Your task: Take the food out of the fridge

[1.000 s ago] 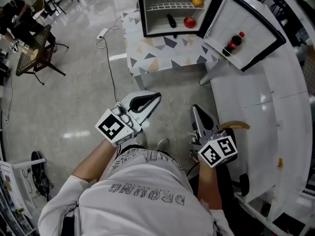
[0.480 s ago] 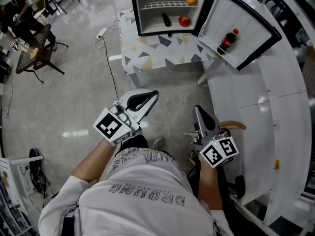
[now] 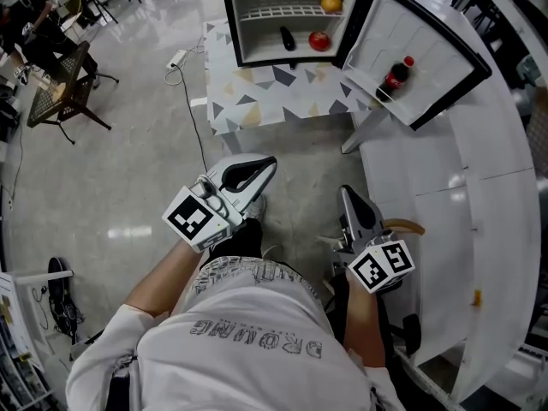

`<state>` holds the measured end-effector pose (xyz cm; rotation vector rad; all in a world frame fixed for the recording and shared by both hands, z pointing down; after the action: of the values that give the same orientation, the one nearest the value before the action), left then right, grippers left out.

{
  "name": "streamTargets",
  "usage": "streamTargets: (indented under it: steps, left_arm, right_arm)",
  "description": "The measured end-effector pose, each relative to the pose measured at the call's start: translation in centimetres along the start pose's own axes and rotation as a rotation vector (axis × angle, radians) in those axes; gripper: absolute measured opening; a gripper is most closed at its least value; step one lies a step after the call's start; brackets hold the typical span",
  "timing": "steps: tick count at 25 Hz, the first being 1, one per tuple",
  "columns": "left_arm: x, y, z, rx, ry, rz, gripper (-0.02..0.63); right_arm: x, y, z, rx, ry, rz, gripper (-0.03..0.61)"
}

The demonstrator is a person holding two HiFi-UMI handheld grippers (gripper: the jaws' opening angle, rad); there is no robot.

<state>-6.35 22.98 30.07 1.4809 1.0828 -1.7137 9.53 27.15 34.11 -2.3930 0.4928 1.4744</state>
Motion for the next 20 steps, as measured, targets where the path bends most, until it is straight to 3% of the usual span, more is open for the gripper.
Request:
streamTargets:
  steps: [9, 20]
  left_arm:
    - [-1.5, 2.4, 3.1, 0.001, -0.003, -0.005, 0.008]
    - [-3.3, 6.0, 10.2, -0.010, -0.043, 0.006, 0.008]
  right_arm:
    - [-0.3, 2.8, -3.1, -0.016, 0.010, 0.002, 0.000]
    - [-0.2, 9.9, -6.1, -0.031, 0.038, 0.013, 0.000]
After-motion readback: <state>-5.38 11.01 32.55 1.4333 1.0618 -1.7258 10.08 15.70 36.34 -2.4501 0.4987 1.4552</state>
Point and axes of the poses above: the fingertips, and each gripper's own axes: y forward along the fingers, z to its left, x out of its top, the point moved 2 cm from there along -y, backward along the fingers, and after that the axes turned 10 degrees about -z, right-handed, at the moved point
